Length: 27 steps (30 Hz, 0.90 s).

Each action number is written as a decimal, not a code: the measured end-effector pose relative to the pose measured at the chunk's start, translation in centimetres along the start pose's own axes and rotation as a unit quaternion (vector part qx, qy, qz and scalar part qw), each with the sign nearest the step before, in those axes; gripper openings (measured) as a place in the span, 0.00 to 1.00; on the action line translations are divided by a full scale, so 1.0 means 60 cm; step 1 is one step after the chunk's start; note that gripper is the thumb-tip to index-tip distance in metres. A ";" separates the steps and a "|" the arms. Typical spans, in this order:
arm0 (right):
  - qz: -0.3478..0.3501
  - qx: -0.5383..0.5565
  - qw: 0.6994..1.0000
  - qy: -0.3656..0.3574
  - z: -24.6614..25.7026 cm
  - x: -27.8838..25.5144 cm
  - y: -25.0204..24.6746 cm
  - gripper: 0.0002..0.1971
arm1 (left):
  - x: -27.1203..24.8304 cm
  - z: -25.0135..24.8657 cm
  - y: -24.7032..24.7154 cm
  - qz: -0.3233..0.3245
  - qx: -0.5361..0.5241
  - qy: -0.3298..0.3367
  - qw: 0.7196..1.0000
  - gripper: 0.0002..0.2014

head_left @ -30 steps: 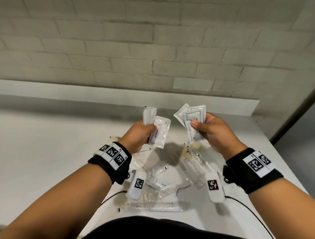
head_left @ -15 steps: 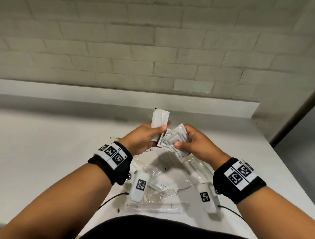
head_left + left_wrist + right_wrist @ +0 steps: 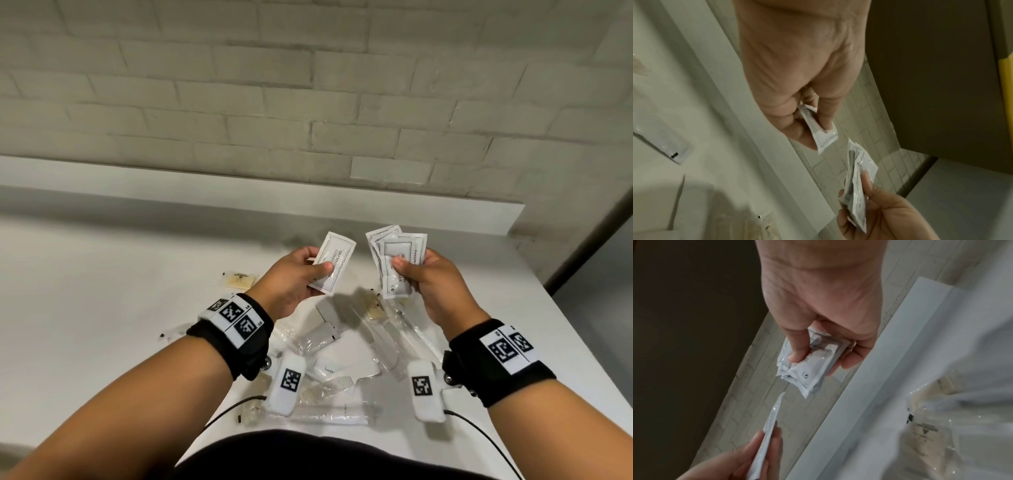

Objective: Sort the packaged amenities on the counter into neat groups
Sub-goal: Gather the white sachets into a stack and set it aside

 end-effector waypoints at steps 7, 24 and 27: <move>0.021 0.005 1.000 0.005 0.000 -0.003 0.006 0.11 | 0.003 0.001 0.006 0.030 -0.003 0.024 0.999 0.11; 0.047 -0.003 0.998 0.044 0.005 0.022 0.094 0.22 | 0.018 -0.018 0.050 0.025 0.092 0.098 0.991 0.13; 0.119 0.001 0.991 0.065 0.012 0.022 0.092 0.13 | 0.021 -0.020 0.037 0.060 0.027 0.100 0.993 0.25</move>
Point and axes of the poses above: each hand's wrist, its own x-axis towards the middle knuckle, its own y-axis out of the palm, z = x × y, the point moved 2 cm from there along x, towards the middle knuckle, and after that the axes turned 4 degrees about -y, right-handed, at the moved point
